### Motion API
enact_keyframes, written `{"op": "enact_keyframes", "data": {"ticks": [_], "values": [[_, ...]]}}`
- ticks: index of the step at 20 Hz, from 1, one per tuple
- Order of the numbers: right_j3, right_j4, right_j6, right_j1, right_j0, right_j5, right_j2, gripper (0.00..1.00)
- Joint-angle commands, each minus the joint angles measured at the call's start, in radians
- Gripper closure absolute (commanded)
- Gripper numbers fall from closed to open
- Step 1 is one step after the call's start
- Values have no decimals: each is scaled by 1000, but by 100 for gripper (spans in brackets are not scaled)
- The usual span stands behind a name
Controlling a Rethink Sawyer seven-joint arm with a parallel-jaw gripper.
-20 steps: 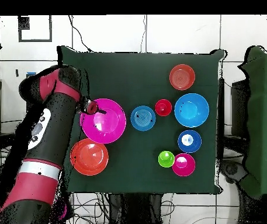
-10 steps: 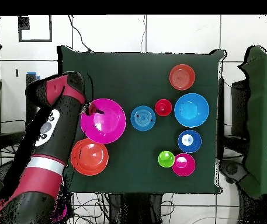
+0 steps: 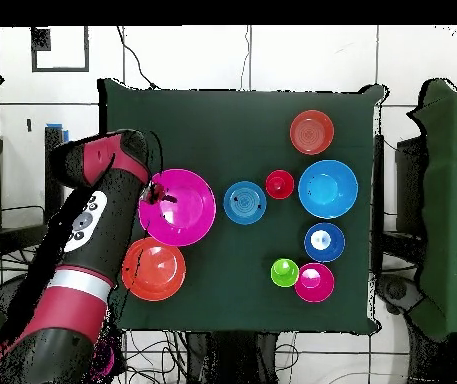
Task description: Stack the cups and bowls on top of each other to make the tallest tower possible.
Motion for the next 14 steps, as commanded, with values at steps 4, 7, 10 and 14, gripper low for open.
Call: {"op": "enact_keyframes", "data": {"ticks": [4, 7, 10, 14], "values": [[55, 70, 243, -4, 32, -37, 124, 0], [57, 83, 249, -3, 40, -39, 121, 0], [47, 95, 254, -8, 47, -19, 113, 0], [23, 120, 274, 2, 54, -22, 110, 0]]}}
